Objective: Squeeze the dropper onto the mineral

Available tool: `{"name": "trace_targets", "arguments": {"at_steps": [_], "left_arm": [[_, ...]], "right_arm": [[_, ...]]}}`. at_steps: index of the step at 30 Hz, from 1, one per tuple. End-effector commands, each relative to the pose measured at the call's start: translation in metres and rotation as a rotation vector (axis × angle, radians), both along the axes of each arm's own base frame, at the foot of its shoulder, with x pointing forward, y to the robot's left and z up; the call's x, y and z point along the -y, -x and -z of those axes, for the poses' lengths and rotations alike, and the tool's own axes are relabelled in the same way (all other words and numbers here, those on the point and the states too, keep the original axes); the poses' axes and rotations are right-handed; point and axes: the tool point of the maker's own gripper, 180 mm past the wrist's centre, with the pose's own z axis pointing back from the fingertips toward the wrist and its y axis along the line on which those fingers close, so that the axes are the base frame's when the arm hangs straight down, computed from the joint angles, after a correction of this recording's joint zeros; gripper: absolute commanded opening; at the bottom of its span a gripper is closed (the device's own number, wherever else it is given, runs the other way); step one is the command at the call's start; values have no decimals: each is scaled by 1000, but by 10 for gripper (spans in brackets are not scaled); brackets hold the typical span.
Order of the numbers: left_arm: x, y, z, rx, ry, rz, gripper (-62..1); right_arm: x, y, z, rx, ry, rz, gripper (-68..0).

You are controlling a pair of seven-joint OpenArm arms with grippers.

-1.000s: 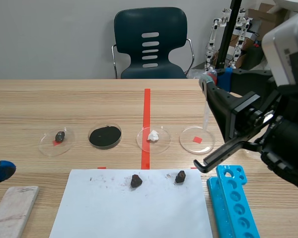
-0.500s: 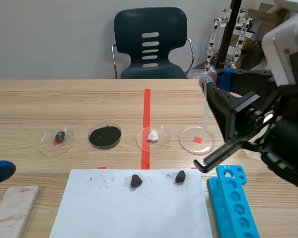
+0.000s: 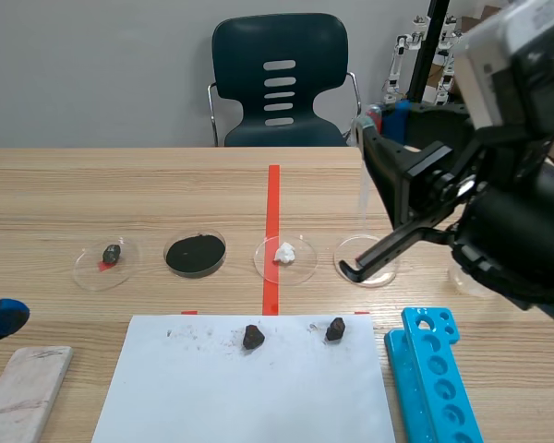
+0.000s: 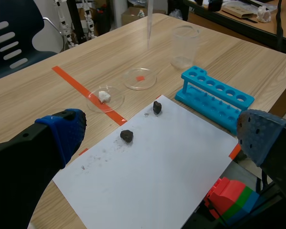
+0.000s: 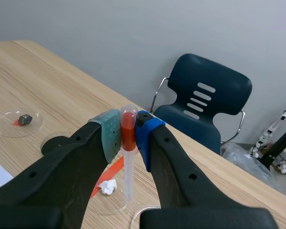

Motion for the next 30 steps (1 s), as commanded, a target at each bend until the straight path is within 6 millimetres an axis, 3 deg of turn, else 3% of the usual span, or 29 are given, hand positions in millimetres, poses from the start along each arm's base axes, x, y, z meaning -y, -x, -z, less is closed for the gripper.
{"name": "trace_targets", "arguments": {"at_steps": [1,21,30], "left_arm": [[1,-1,-5,12,25,-5,14],[1,-1,-5,12,25,-5,14],[1,-1,-5,12,25,-5,14]], "right_arm": [[-1,-8,-5,23,-12,-1,-594],[-16,-88,28,-26,-44,-8,-594],[-36,-113,46,-74,-68,-50,-594]]}}
